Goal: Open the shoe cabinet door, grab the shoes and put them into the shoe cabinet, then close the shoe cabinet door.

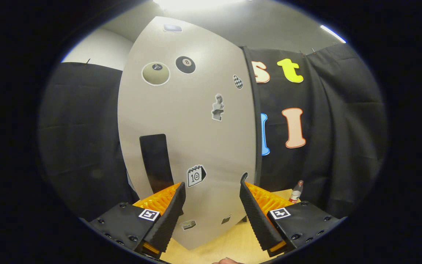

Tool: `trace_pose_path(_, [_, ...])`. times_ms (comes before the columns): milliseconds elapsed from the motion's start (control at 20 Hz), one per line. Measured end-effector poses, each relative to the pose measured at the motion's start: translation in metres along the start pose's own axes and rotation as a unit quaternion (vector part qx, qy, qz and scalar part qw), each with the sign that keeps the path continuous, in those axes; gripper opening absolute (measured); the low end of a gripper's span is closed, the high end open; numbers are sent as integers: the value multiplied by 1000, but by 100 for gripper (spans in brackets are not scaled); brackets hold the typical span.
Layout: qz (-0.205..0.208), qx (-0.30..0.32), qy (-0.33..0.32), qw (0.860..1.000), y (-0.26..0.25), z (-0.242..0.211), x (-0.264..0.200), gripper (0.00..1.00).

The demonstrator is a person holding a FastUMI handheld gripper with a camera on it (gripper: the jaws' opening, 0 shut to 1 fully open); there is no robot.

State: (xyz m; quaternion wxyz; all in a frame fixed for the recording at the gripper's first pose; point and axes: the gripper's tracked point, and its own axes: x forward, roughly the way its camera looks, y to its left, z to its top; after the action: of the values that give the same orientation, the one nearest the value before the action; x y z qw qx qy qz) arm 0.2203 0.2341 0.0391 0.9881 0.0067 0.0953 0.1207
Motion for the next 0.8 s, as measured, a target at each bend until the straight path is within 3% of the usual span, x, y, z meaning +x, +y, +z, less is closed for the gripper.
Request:
trace_pose_path(300, [30, -4, -8, 999, 47, 10, 43, 96])
trace_pose_path(600, [29, -17, -8, 999, 43, 8, 36, 98])
trace_pose_path(800, [19, -15, -4, 1000, 20, 2, 8, 98])
